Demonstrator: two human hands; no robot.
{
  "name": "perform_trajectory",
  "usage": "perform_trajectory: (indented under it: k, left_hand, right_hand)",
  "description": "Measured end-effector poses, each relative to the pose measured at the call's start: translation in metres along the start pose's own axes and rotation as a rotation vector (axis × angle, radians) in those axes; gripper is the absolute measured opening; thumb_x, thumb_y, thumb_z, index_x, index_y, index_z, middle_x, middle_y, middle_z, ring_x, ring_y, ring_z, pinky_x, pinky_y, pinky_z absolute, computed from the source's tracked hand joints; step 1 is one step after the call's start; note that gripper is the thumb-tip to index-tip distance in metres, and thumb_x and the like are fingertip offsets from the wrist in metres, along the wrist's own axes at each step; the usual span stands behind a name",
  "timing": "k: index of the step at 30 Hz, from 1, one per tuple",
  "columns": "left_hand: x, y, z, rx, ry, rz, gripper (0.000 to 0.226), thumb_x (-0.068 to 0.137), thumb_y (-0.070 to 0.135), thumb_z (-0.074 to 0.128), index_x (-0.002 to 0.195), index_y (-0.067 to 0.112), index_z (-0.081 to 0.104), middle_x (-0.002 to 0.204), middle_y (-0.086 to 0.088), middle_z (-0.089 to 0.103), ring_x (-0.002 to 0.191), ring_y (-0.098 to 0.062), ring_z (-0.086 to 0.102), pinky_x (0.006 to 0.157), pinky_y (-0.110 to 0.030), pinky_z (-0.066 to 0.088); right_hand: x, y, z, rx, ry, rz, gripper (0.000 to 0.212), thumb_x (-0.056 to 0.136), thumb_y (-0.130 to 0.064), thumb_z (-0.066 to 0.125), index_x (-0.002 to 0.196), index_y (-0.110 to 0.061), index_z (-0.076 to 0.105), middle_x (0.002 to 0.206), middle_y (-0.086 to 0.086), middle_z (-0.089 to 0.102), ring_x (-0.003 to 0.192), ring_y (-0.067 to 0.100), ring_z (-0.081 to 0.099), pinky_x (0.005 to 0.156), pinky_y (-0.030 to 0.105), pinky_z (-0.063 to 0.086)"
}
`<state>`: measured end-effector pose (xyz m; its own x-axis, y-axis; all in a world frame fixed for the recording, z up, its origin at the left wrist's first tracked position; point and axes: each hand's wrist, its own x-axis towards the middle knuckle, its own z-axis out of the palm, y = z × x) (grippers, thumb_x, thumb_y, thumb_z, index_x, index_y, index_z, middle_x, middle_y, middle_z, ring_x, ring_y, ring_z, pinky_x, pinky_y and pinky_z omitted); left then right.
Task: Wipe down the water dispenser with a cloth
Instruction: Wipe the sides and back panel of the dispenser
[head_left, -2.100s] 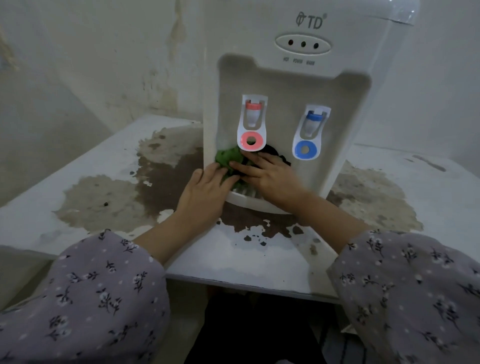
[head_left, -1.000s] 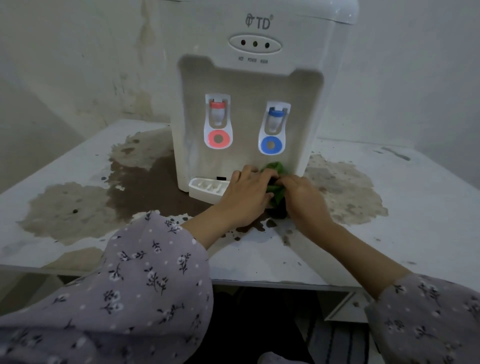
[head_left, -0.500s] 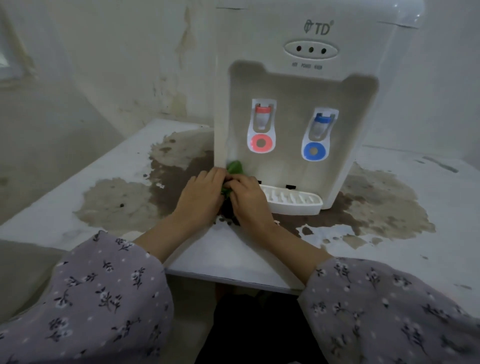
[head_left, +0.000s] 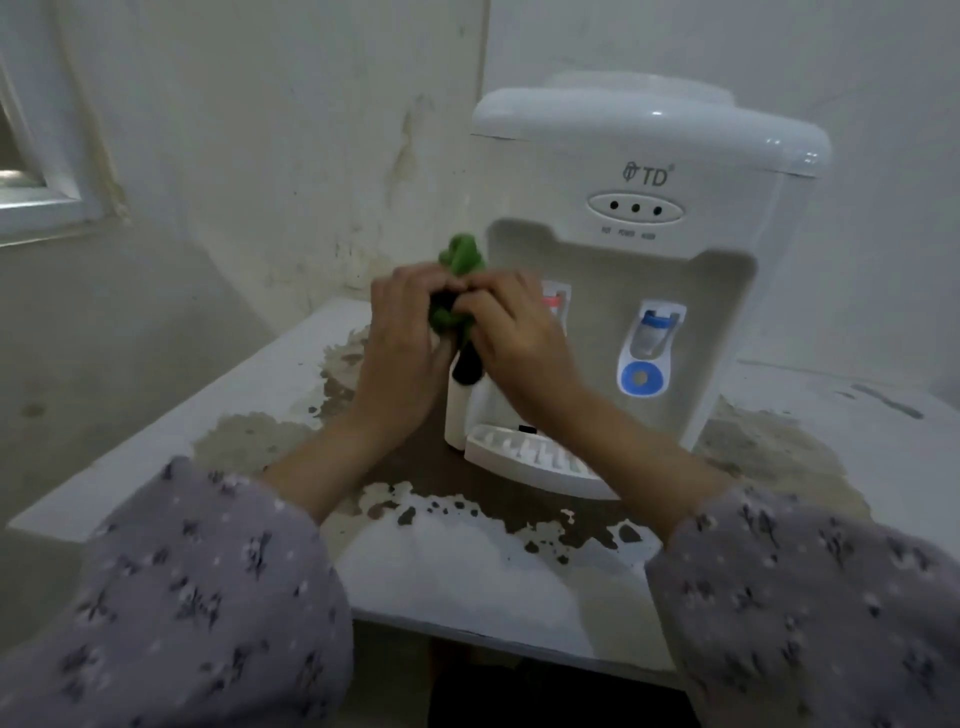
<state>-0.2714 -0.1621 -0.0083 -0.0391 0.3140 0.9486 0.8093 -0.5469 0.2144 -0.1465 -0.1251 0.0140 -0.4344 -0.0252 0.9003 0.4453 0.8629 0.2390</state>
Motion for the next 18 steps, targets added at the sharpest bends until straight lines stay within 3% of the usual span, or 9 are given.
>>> perform_trajectory:
  k: [3,6,9,13,18]
  left_hand:
    - [0.042,-0.002,0.005,-0.018,0.115,0.000,0.029,0.078,-0.003,0.058,0.106,0.001,0.051,0.112,-0.014,0.051,0.101,-0.019,0.040,0.083,-0.018,0.037]
    - [0.067,-0.005,0.015,-0.140,0.123,-0.032,0.030,0.077,-0.005,0.061,0.105,-0.002,0.051,0.123,-0.017,0.047,0.114,-0.027,0.046,0.094,-0.028,0.043]
    - [0.055,-0.010,0.023,-0.174,0.107,-0.120,0.029,0.079,-0.005,0.059,0.106,0.000,0.051,0.129,-0.015,0.047,0.120,-0.024,0.047,0.098,-0.031,0.044]
    - [0.000,-0.023,0.026,-0.149,0.045,-0.199,0.029,0.078,-0.004,0.062,0.104,0.002,0.052,0.113,-0.007,0.052,0.104,-0.011,0.049,0.087,-0.013,0.041]
    - [-0.051,-0.033,0.026,-0.114,-0.133,-0.413,0.033,0.073,-0.005,0.066,0.100,0.009,0.054,0.095,0.004,0.052,0.082,-0.003,0.047,0.071,-0.011,0.043]
  right_hand:
    - [0.040,0.022,-0.001,-0.151,0.136,-0.115,0.013,0.089,-0.005,0.058,0.082,0.002,0.066,0.092,0.019,0.066,0.087,0.026,0.047,0.070,0.035,0.045]
    - [0.059,0.038,-0.002,-0.314,0.137,-0.164,0.005,0.085,-0.006,0.065,0.081,-0.003,0.067,0.092,0.013,0.068,0.090,0.028,0.058,0.071,0.036,0.047]
    - [0.044,0.036,0.005,-0.321,0.017,-0.150,0.011,0.086,-0.004,0.057,0.087,-0.002,0.067,0.102,0.017,0.067,0.099,0.033,0.062,0.083,0.040,0.048]
    - [-0.004,0.022,0.018,-0.199,-0.229,-0.109,0.025,0.077,-0.003,0.048,0.095,0.002,0.064,0.113,0.022,0.062,0.110,0.037,0.058,0.090,0.045,0.048]
    - [-0.043,-0.001,0.032,-0.233,-0.439,-0.149,0.021,0.076,-0.002,0.066,0.096,-0.002,0.064,0.104,0.017,0.066,0.104,0.032,0.061,0.090,0.040,0.048]
